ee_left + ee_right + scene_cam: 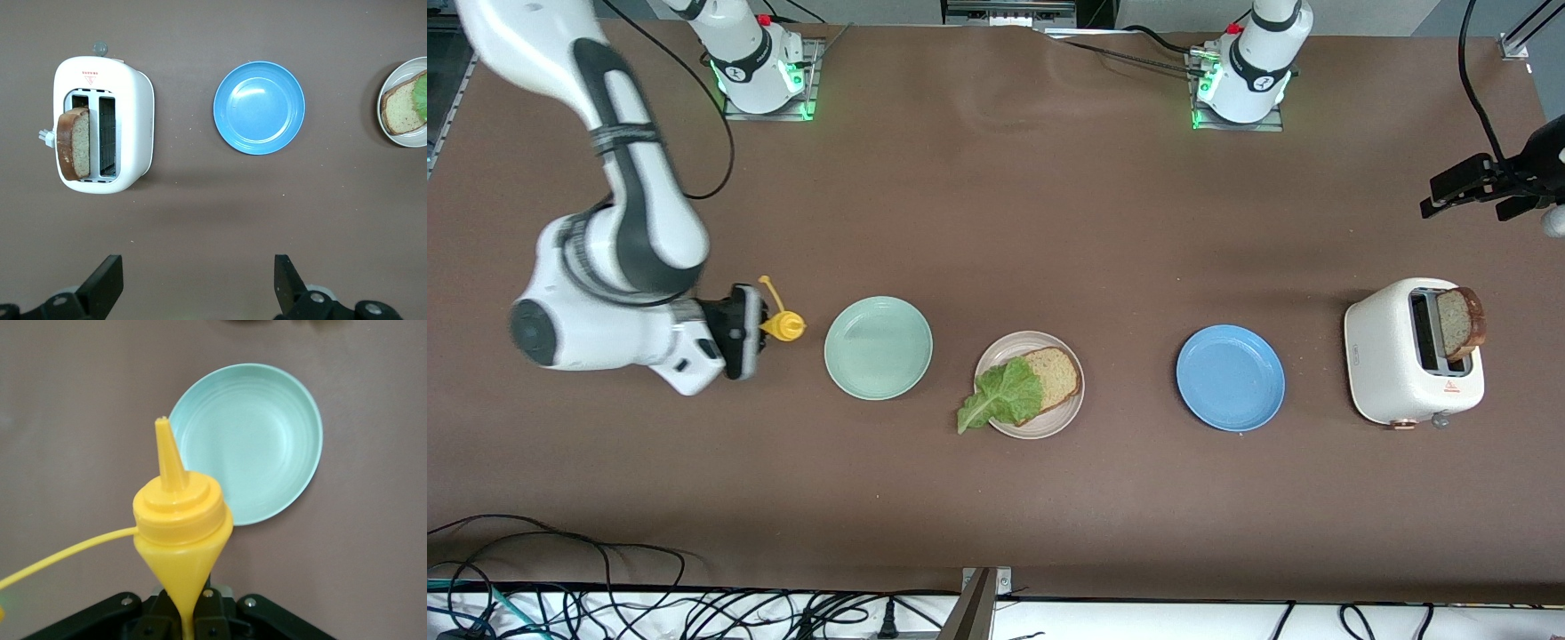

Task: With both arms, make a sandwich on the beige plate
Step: 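Lift the mustard bottle and carry it over the beige plate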

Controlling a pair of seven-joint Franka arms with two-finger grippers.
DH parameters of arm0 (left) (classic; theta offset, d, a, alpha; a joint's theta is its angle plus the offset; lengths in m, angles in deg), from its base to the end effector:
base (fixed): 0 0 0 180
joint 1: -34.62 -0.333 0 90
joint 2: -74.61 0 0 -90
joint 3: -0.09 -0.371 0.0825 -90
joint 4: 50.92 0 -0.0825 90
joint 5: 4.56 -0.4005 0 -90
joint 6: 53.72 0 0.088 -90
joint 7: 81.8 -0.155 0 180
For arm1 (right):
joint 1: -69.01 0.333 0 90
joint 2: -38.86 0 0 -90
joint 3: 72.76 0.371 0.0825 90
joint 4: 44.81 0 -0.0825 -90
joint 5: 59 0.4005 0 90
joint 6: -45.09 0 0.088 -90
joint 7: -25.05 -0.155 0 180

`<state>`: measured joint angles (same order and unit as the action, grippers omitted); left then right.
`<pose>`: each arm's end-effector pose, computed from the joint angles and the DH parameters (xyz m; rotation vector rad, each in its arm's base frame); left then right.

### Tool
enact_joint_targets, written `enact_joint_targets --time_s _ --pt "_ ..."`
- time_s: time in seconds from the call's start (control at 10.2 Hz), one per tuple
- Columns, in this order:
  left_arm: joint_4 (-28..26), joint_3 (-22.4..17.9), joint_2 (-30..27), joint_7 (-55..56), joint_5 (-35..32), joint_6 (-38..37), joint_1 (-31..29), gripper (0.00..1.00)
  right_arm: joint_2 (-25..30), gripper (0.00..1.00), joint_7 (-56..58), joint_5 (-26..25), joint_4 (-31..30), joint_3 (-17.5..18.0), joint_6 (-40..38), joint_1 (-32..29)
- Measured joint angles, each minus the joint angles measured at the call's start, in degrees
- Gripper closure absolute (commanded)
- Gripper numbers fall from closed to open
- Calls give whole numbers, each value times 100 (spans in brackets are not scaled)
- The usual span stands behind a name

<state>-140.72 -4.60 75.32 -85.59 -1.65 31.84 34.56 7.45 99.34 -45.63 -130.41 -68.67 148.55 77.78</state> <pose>0.5614 0.0381 0.6201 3.0828 0.0232 -0.1271 0.6863 0.1800 0.3320 -2.1101 -1.8384 0.0990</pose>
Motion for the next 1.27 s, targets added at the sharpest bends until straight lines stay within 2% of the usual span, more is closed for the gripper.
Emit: enact_joint_targets --time_s 0.29,0.69,0.98,1.27 --pt "0 1 33 0 0 33 -4 0 -586 100 -1109 -944 887 -7 7 806" --pt "0 -2 41 0 8 38 -43 0 -1451 100 -2465 -2566 2025 -30 -238 1657" --pt "0 -2 46 0 24 41 -90 0 -1972 100 -2973 -4002 2881 -35 -795 2321" --pt "1 -1 59 0 82 43 -111 0 -2176 100 -4197 -5361 3229 -42 -1078 3093"
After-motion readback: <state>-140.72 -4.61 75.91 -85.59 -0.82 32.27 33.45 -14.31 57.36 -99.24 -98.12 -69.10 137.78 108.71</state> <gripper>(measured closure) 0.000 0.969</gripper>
